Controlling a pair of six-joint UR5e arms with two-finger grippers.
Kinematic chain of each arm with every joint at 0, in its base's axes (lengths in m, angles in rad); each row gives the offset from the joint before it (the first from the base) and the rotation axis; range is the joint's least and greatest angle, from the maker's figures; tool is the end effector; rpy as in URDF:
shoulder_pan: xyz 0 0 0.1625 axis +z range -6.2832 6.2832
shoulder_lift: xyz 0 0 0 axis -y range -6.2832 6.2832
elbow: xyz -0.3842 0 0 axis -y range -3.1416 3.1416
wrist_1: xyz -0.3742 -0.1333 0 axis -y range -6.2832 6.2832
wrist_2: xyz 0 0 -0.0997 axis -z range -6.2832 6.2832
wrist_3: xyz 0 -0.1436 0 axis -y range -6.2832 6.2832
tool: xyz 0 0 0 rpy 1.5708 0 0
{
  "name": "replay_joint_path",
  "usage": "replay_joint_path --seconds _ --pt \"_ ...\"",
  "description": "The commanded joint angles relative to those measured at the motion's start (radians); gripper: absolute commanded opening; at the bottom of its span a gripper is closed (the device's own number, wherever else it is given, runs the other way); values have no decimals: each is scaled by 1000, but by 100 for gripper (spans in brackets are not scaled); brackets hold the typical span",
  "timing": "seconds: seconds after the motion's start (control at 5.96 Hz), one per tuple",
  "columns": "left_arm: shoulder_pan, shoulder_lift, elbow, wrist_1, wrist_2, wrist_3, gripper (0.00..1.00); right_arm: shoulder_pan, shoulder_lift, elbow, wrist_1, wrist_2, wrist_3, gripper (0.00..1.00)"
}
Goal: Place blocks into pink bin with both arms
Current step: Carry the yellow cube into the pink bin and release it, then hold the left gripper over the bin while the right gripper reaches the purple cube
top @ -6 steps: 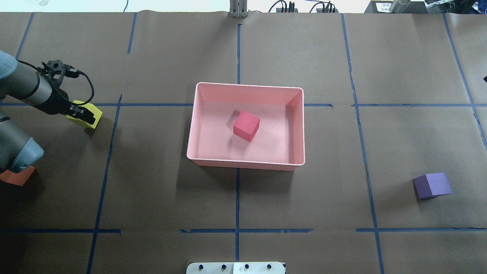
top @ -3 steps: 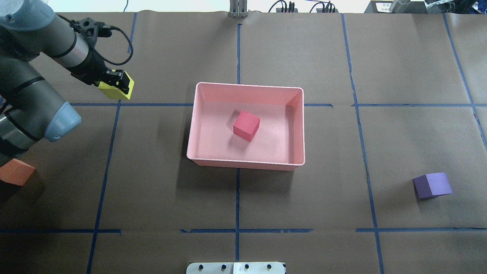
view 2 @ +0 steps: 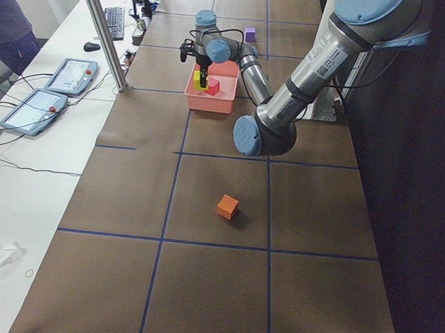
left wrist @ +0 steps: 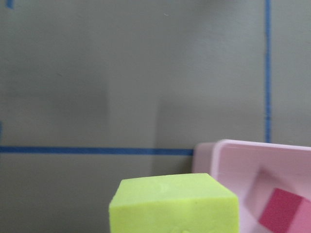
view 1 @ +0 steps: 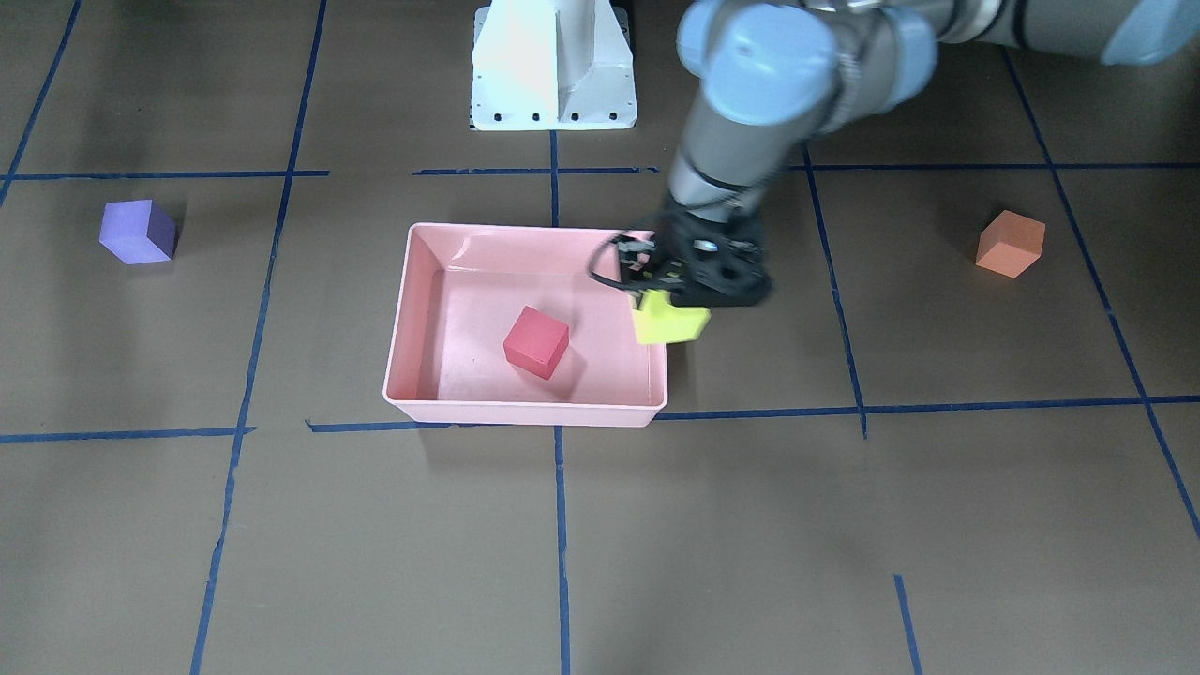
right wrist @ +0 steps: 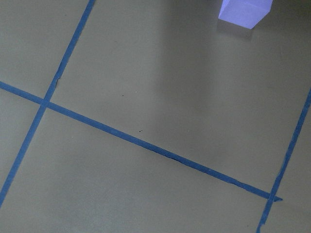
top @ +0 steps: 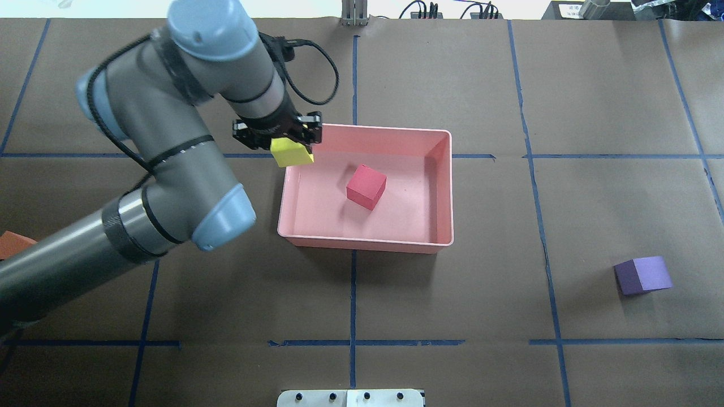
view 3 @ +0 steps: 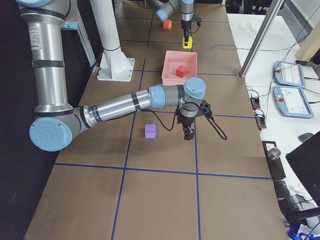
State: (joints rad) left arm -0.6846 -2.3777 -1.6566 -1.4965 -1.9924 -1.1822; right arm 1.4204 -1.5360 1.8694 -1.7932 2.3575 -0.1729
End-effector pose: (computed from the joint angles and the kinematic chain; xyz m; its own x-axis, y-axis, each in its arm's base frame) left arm 0.4765 -0.4852 0.1536 0.6209 -0.0605 -0.7816 0.1192 0.9927 0.0178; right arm -0.0402 -0.4766 0.5137 0.6506 -0.3497 0.6741 0.2648 0.9364 0.2302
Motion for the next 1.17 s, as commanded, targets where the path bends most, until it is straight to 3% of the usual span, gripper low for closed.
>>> replay_joint_path --seconds 0.0,0.34,0.5,0.67,1.01 --pt "65 -34 23 12 84 -42 100 -47 -76 39 122 3 143 100" --pt "65 -22 12 10 83 -39 100 -203 -240 36 574 -44 528 100" --pt "65 -21 11 10 83 -39 100 -294 -301 36 735 -88 694 100" --pt "65 -20 11 10 84 -39 100 -375 -326 36 827 -145 819 100" --pt "66 -20 11 7 84 -39 100 -493 -328 37 873 -242 987 100"
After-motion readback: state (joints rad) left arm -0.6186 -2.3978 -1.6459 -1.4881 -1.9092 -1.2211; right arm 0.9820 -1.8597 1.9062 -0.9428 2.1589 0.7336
